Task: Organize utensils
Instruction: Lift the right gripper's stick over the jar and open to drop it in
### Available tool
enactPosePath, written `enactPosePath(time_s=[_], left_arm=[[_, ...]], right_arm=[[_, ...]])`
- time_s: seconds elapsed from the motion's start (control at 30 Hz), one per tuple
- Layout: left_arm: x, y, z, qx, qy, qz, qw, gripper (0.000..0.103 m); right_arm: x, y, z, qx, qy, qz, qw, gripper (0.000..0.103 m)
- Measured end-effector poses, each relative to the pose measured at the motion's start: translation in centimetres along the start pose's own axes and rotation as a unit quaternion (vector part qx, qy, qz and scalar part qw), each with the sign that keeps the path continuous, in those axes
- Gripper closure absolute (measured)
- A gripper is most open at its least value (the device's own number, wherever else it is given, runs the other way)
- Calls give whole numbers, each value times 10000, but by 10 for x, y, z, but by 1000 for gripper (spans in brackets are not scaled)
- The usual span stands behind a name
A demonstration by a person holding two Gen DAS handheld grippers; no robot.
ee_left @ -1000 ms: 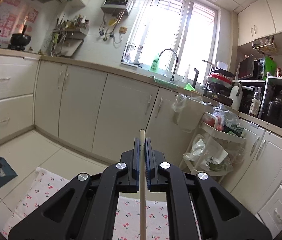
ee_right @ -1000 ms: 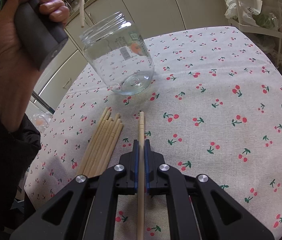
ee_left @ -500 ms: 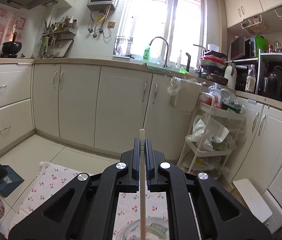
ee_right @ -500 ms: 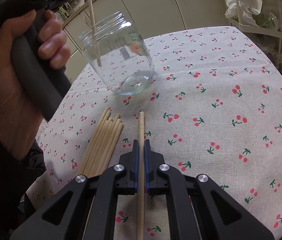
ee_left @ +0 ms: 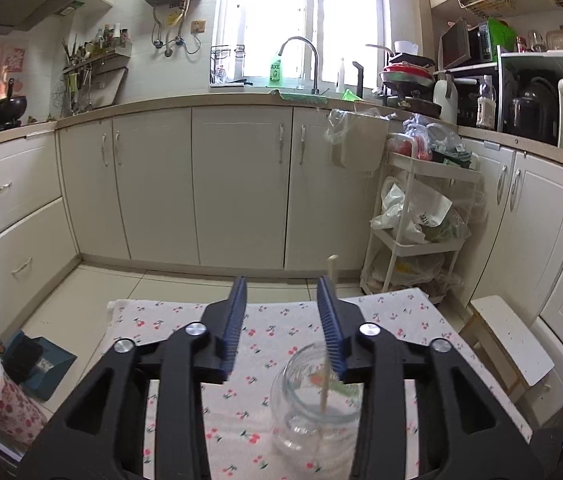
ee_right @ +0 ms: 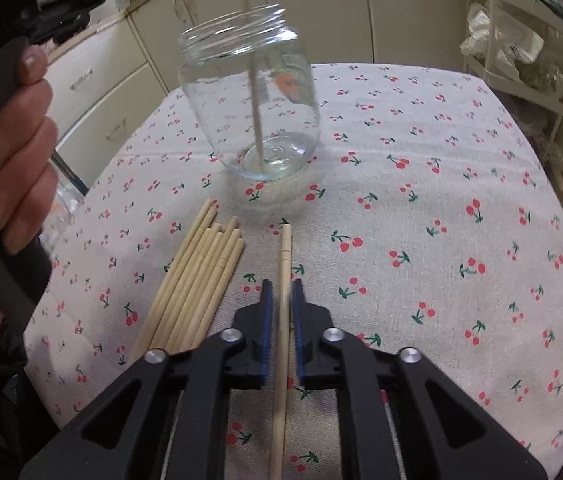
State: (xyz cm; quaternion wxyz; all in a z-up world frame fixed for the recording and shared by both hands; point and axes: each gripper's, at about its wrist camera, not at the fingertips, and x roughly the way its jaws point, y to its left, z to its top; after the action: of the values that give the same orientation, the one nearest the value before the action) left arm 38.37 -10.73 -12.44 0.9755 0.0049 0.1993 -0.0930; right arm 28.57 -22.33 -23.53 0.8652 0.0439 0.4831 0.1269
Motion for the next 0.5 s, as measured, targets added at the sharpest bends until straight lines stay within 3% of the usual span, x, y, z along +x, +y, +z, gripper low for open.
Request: enactPosePath(time_s=[0.03, 0.07, 0.17, 0.23, 0.33, 0.5], left_arm=[[-5, 0, -2, 41, 27, 38, 10000, 62], [-10, 1, -3, 75, 42, 77, 9999, 59], [-25, 6, -10, 186, 148, 273, 9993, 49], [-32, 9, -11, 222, 211, 380, 9988, 46], [-43, 15, -15, 233, 351, 468, 9980, 42], [-56, 26, -19, 177, 594, 586, 9964, 37]], right_arm=[[1, 3, 1, -99, 12, -72, 9999, 67], [1, 8, 1, -241, 27, -221, 9995, 61], [5, 22, -3, -693, 34, -604, 9958, 59], [5, 23, -4, -747, 30, -541, 9957, 78], [5, 25, -6, -746, 29, -572, 9956, 94], [1, 11, -8, -183, 48, -263, 9995, 97]])
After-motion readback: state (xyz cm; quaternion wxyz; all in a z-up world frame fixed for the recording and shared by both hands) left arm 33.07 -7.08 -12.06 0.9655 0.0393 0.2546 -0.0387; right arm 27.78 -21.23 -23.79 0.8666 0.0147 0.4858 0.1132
